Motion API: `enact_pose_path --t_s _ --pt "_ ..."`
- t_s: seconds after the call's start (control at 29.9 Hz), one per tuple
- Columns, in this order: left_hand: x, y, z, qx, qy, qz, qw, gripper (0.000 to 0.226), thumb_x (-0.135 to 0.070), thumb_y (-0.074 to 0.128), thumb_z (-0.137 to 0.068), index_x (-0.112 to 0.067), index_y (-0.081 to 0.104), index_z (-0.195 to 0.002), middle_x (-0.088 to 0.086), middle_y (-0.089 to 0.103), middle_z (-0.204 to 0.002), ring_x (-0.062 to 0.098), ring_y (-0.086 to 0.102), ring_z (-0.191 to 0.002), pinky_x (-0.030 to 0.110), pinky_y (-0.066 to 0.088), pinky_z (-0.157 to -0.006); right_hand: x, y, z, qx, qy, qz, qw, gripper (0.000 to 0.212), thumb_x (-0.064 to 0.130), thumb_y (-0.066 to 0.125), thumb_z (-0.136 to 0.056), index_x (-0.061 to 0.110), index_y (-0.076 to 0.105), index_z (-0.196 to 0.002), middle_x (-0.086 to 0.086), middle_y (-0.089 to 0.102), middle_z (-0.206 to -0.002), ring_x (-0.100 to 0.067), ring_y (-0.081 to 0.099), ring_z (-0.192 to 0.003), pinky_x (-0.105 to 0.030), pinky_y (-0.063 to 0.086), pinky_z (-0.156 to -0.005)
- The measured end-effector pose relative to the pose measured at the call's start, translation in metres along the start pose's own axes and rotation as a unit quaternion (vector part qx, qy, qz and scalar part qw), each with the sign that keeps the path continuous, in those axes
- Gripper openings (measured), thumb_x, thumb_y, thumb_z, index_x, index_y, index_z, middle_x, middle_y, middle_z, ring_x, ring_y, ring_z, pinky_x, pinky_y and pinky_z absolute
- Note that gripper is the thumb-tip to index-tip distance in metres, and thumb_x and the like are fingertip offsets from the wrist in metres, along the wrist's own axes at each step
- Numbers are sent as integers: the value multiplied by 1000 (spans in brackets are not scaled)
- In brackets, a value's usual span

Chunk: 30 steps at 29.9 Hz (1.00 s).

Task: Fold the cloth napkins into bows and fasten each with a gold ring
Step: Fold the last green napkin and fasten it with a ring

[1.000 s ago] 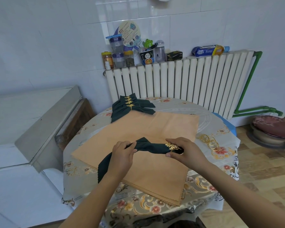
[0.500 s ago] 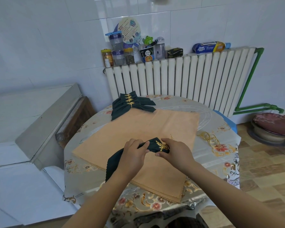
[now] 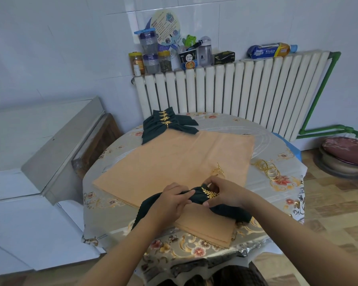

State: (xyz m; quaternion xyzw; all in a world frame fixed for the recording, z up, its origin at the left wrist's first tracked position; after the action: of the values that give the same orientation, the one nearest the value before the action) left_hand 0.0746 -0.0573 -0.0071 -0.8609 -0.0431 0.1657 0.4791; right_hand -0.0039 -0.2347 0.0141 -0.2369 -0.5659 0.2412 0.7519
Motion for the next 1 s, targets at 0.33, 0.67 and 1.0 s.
enact_pose_path --t_s 0.33,0.67,1.0 --pt "-6 27 -7 203 -119 -58 970 52 -18 39 -99 -21 24 -149 2 39 -131 20 31 -119 27 23 -100 -4 9 2 -58 -69 108 990 36 31 79 -69 27 55 -96 8 60 -94 -9 54 -86 -22 43 -73" --pt "5 23 -11 211 -239 169 933 44 -11 53 -92 -31 54 -131 -12 45 -136 16 31 -129 40 18 -114 -19 27 23 -196 -3 4 981 45 39 83 -64 25 58 -100 14 60 -88 -3 55 -81 -11 38 -64" --pt "5 20 -16 272 -250 230 900 46 -26 58 -72 -26 65 -117 -7 57 -123 14 49 -116 40 34 -105 -27 32 17 -174 -54 -51 982 40 34 80 -70 34 65 -107 20 61 -99 4 53 -91 -4 34 -74"
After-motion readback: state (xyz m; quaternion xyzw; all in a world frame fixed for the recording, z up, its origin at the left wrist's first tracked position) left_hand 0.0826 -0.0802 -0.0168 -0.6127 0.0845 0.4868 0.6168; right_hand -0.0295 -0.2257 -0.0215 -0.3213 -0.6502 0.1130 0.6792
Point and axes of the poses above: each hand's wrist, its own z-axis away from the middle knuckle, its own y-axis out of the palm, x = y × z, the point moved 3 cm from there along -z, towards the middle knuckle
